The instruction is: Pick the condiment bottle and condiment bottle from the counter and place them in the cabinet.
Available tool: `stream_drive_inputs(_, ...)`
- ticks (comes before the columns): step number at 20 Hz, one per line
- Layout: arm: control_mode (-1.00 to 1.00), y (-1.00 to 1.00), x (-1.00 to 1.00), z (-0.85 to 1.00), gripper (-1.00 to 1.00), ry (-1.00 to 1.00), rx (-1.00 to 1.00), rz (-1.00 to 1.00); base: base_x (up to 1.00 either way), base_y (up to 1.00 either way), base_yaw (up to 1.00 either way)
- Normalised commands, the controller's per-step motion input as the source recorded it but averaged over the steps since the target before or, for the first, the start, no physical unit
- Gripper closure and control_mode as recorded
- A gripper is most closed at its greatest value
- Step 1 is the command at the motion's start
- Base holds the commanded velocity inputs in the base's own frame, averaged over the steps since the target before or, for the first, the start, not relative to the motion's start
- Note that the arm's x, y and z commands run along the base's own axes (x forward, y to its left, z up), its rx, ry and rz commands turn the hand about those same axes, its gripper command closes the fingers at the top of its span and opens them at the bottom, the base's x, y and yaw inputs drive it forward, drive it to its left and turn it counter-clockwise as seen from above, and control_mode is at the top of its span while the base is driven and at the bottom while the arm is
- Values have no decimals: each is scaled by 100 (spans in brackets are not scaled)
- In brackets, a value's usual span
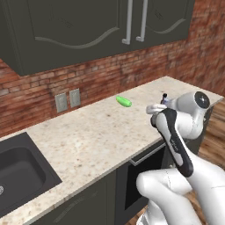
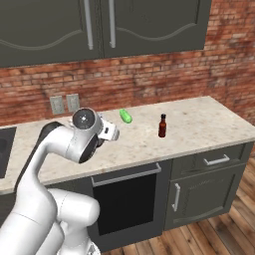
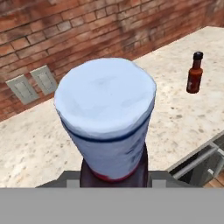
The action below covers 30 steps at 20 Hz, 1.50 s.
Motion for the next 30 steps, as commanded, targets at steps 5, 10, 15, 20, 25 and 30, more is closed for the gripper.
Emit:
stream_drive_inputs(5, -100, 8, -77, 31, 100, -2, -5, 9, 0, 0, 0)
stream_drive_inputs(10, -100, 6, -73, 30, 100, -3, -8, 2, 0, 0, 0)
stream_drive_inputs(15, -100, 4, -54, 25, 100, -2, -4, 0, 0, 0, 0)
stream_drive_inputs(20, -100, 0, -9, 6, 100, 0, 0, 4, 0, 0, 0)
stream_drive_inputs(25, -100, 0, 0, 0, 100, 0, 0, 6, 0, 0, 0)
stream_drive_inputs(30, -100, 0, 0, 0, 100, 0, 0, 5, 0, 0, 0)
